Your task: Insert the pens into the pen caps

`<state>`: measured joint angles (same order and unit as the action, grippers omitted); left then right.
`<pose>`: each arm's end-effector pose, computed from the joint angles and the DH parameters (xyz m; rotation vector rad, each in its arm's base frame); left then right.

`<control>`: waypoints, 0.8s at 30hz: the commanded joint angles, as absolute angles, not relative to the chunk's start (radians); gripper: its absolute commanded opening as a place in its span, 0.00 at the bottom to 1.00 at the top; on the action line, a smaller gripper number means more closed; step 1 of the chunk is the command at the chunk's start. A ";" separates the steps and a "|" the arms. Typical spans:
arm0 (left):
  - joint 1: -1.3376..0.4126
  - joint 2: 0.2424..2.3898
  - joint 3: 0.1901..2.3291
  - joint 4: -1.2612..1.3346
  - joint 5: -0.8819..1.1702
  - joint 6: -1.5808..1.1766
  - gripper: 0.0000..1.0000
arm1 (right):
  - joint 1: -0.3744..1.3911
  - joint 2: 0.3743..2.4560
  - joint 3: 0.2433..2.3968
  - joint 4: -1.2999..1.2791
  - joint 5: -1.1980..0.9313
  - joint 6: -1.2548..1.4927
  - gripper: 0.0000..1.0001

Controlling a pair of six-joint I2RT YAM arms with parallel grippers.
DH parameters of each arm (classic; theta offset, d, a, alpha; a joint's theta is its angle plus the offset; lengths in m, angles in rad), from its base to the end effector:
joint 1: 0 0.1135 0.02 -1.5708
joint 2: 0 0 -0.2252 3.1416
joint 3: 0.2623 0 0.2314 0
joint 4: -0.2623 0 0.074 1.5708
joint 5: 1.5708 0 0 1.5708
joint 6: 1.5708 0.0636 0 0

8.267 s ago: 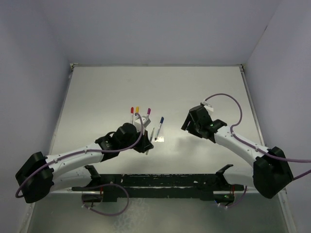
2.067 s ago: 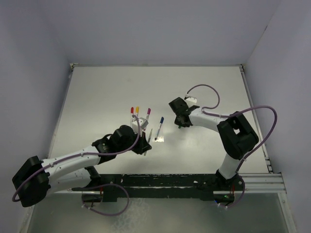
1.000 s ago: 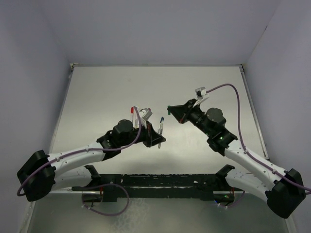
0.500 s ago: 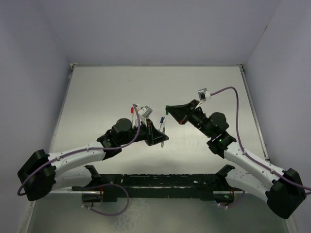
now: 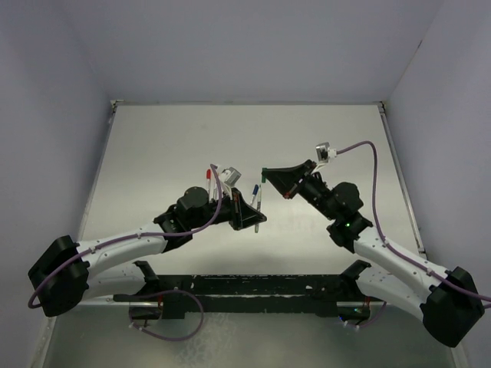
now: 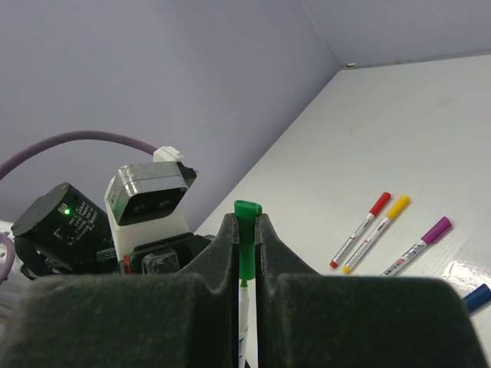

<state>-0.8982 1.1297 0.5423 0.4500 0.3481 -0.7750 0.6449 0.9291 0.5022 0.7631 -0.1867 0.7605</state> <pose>0.1548 -0.2291 0.2249 0.4152 1.9141 -1.4803 0.1866 0.1551 0.3010 -0.0994 1.3525 1.3202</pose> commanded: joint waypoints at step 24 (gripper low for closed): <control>-0.901 1.097 0.565 0.493 0.334 -0.773 0.00 | 0.682 0.939 0.494 0.843 -0.192 0.757 0.00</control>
<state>-0.8982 1.1271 0.5423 0.4488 0.3428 -0.7750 0.6762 0.9619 0.4988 0.7994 -0.1864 0.7677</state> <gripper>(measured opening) 0.067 0.035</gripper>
